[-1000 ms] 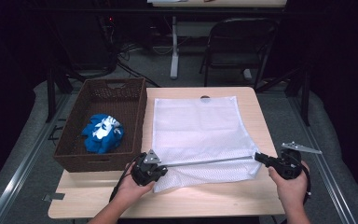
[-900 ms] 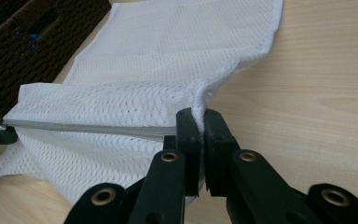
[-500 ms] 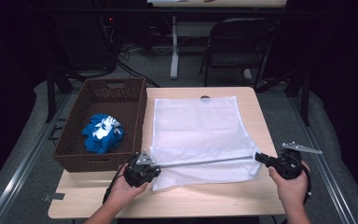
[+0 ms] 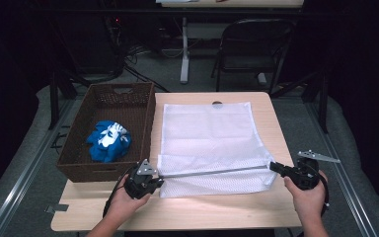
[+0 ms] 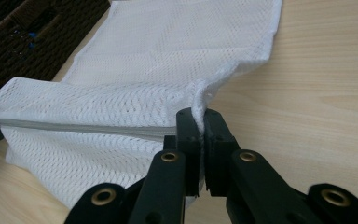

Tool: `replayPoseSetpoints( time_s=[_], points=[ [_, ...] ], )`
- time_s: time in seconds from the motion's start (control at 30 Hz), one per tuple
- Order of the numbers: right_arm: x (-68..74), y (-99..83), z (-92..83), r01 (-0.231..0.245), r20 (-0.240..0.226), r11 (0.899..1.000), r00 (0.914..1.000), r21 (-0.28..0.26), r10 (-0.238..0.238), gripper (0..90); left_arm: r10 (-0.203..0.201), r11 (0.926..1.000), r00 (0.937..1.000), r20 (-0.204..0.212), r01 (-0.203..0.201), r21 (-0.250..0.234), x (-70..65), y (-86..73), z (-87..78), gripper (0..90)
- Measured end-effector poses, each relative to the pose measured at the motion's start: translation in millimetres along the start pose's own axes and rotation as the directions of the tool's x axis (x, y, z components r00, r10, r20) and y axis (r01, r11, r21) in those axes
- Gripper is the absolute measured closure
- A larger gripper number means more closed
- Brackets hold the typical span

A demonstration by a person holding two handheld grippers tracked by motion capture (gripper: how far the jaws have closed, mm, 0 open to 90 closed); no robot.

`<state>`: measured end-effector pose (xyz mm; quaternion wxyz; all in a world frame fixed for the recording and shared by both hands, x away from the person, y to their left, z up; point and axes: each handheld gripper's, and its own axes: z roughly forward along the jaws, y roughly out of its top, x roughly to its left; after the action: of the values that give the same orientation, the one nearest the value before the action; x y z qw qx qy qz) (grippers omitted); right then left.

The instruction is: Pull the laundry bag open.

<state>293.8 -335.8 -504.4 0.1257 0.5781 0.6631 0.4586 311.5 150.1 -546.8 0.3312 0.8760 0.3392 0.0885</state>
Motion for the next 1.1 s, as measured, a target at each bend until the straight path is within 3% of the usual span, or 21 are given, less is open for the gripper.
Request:
replayPoseSetpoints(
  time_s=[0.4,0.6,0.83,1.1],
  points=[
    [0.7,-1.0,1.1,0.001,-0.002,1.000,1.0000,0.005,-0.001,86.5,-0.029,0.9994,0.9996,0.004,0.029,-0.017,3.9,-5.5,-5.3,85.8],
    [-0.2,-3.2,1.3,-0.031,-0.027,0.999,0.9991,0.033,0.032,86.3,-0.054,0.9979,0.9983,0.019,0.055,-0.033,7.2,-6.4,-9.2,84.8],
    [5.8,-4.7,4.1,-0.004,-0.013,0.998,0.9999,0.057,0.004,86.1,-0.075,0.9963,0.9968,0.026,0.076,-0.039,8.1,-10.1,-14.5,82.7],
    [8.2,-12.4,7.2,0.010,-0.019,0.996,0.9998,0.090,-0.009,86.0,-0.071,0.9971,0.9972,0.023,0.072,-0.026,5.6,-14.3,-17.3,83.9]
  ],
)
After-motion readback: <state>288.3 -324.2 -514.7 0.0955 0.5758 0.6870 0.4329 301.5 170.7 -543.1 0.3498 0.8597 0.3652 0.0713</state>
